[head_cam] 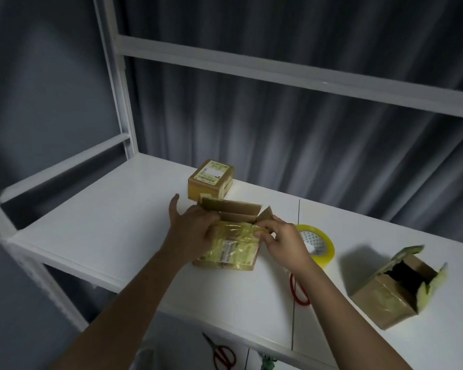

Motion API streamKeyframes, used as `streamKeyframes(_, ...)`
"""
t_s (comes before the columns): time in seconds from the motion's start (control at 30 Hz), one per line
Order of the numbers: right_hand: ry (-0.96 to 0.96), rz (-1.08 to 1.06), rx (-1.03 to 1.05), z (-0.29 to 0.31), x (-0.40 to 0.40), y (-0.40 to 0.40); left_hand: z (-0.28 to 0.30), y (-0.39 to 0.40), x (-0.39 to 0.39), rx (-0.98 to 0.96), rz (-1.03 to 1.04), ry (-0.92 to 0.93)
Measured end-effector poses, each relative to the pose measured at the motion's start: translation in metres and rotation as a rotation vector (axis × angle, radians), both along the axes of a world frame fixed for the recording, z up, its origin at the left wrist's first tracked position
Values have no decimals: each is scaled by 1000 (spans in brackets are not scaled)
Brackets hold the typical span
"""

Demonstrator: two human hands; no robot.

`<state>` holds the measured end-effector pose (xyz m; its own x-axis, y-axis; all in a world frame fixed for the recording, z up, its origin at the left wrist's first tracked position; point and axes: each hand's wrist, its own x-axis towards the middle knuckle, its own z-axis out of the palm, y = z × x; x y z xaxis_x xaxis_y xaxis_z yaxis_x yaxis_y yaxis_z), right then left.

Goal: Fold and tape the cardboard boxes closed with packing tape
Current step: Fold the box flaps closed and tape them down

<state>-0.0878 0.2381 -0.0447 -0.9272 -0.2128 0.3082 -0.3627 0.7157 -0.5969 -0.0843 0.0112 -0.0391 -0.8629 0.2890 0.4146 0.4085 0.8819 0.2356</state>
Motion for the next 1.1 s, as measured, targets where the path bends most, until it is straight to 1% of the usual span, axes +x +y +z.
streamKeyframes(0.1, 40, 31, 31, 5, 4, -8, -3, 24, 5, -82, -66, 72)
streamKeyframes(0.17, 38, 31, 44, 7, 5, -12, 0, 39, 5, -76, -70, 31)
streamKeyframes(0.27, 41, -22, 17, 5, 6, -11, 3, 46, -2, 20, -45, -25)
streamKeyframes(0.37, 137, -38, 17, 4, 10, -14, 7, 45, -8, 61, -42, -56)
streamKeyframes(0.43, 219, 7, 46, 4, 10, -18, 8, 43, -11, 51, -33, -105)
streamKeyframes(0.5, 262, 37, 84, 1, 6, -21, 6, 41, -15, 43, -30, -136)
streamKeyframes(0.57, 252, 28, 94, 1, 3, -22, 3, 39, -16, 33, -26, -130)
streamKeyframes(0.63, 201, 17, 107, 3, 3, -21, 0, 39, -17, 22, -15, -77)
streamKeyframes(0.67, 183, 19, 96, 3, 3, -20, 0, 39, -16, 31, -13, -39)
streamKeyframes(0.73, 185, -5, -22, 4, 6, -9, -2, 41, -15, 34, 9, -1)
streamKeyframes(0.8, 201, -123, -149, -2, 14, 13, -4, 42, -13, -8, 49, 21)
streamKeyframes(0.83, 201, -203, -150, -10, 20, 27, -5, 43, -10, -53, 62, 45)
streamKeyframes(0.87, 168, -285, -108, -20, 26, 43, -8, 46, -8, -103, 88, 83)
streamKeyframes(0.9, 93, -359, -31, -33, 33, 57, -9, 51, -4, -143, 122, 106)
streamKeyframes(0.97, -70, -432, 150, -63, 47, 78, -14, 69, 6, -130, 124, 186)
streamKeyframes(1.0, -120, -438, 229, -77, 53, 83, -20, 82, 11, -88, 39, 246)
streamKeyframes(1.03, -149, -443, 294, -87, 58, 85, -25, 96, 16, -39, -88, 290)
streamKeyframes(1.07, -159, -446, 350, -95, 61, 85, -30, 111, 20, 4, -216, 271)
streamKeyframes(1.1, -160, -449, 391, -101, 62, 85, -33, 126, 21, 37, -301, 174)
